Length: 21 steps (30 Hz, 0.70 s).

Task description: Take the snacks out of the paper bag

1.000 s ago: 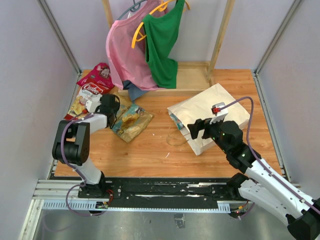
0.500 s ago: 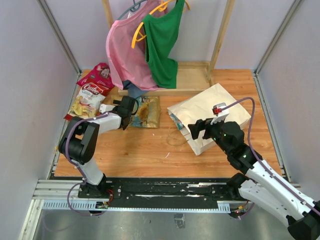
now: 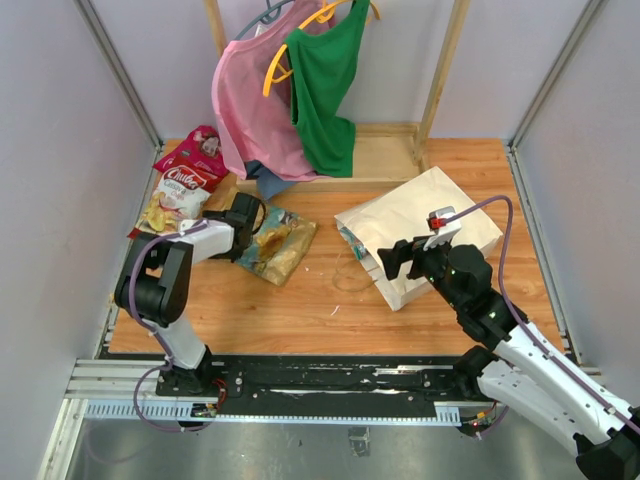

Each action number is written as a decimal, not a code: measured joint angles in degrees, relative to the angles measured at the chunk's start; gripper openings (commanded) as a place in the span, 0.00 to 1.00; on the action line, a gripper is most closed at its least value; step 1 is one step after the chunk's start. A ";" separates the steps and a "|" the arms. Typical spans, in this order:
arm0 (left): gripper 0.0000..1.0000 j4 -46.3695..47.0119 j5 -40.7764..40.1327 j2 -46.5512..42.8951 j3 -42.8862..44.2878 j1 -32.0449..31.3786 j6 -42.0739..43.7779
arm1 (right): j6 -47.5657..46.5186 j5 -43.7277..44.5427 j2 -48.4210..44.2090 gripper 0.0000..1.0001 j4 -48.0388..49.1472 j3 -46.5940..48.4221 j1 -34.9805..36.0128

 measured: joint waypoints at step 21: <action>0.40 18.67 5.27 -13.40 -5.46 -13.68 48.41 | 0.02 -1.38 0.48 0.98 -0.15 0.00 0.00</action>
